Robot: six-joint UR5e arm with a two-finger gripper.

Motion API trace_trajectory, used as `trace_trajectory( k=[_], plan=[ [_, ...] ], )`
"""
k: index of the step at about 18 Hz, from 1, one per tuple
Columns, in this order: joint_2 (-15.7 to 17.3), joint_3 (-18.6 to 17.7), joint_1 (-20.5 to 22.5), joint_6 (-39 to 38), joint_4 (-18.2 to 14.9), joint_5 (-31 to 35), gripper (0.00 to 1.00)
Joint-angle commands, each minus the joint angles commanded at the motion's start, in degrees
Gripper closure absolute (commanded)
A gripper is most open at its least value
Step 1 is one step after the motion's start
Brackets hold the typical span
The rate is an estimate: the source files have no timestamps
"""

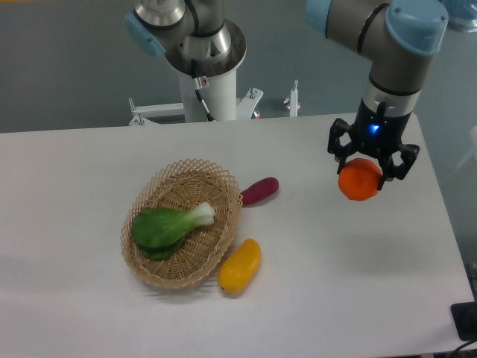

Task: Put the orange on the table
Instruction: 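Carry the held orange down toward the table beside the yellow fruit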

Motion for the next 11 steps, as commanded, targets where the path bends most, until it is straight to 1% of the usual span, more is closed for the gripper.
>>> trace_trajectory(
  k=[3, 6, 8, 9, 11],
  plan=[
    [0.00, -0.09, -0.09, -0.17, 0.09, 0.00, 0.34],
    [-0.44, -0.79, -0.35, -0.79, 1.84, -1.31, 0.34],
    [-0.53, -3.50, -0.27, -2.45, 5.43, -6.04, 0.34],
    [-0.70, -5.34, -0.35, -4.55, 9.45, -8.33, 0.34],
    [-1.57, -7.20, -0.61, -5.89, 13.61, -8.96, 0.34]
  ],
)
